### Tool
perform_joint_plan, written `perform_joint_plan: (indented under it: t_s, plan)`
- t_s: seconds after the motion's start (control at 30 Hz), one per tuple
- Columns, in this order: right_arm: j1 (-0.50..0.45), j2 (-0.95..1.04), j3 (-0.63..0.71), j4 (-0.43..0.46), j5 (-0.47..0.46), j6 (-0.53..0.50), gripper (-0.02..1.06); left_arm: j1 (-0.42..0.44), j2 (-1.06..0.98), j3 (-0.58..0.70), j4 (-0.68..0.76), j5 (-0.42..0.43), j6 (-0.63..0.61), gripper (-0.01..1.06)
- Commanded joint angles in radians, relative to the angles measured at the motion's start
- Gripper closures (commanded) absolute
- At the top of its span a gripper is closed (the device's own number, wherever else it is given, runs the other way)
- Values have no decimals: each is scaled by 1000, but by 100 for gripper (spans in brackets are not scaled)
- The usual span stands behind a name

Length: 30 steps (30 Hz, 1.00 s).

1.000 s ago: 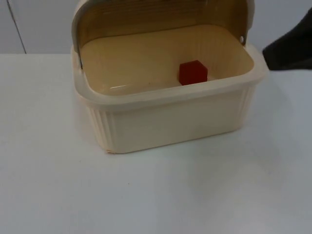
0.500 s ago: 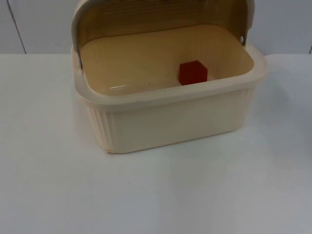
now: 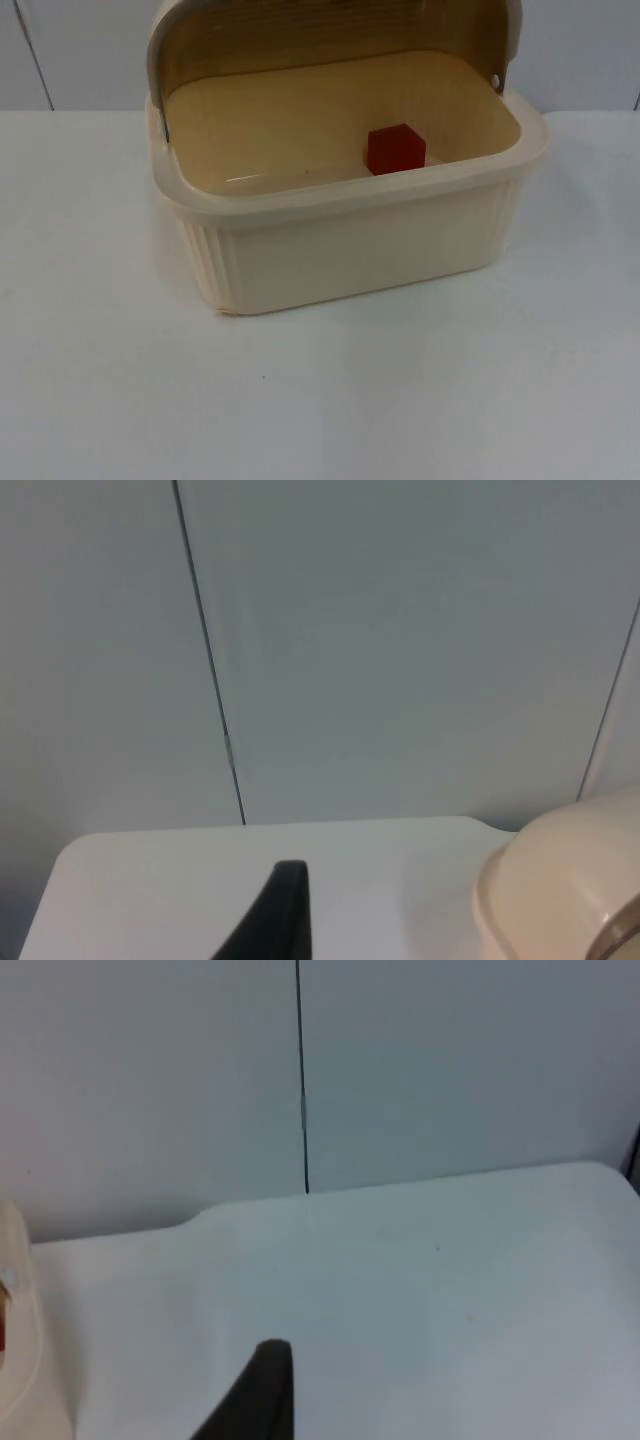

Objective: Open the box lid with the left hand, place the block into the box with the right hand, then close the box lid with the left hand.

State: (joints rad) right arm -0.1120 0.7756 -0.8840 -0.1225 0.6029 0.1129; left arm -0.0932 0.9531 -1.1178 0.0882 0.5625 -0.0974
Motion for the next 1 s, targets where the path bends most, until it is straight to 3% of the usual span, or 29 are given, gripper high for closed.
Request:
perform_joint_plan:
  t_s: [0.0,0.3,0.63,0.77,0.9,0.97]
  plan:
    - [-5,39,-2,-4,-2,2,0,-7,-5,-7,-11,-1,-5,4]
    - [-5,130,-2,155,-31,-83,0,-7,-5,-7,-11,-1,-5,4]
    - [-3,157,-4,150,-8,-26,0,-7,-5,-7,-11,-1,-5,4]
    - [46,157,-4,71,9,4,0,-7,-5,-7,-11,-1,-5,4]
    - [158,162,-4,-116,30,64,0,-7,-5,-7,-11,-1,-5,4]
    - [182,162,-4,-145,30,66,0,-7,-5,-7,-11,-1,-5,4]
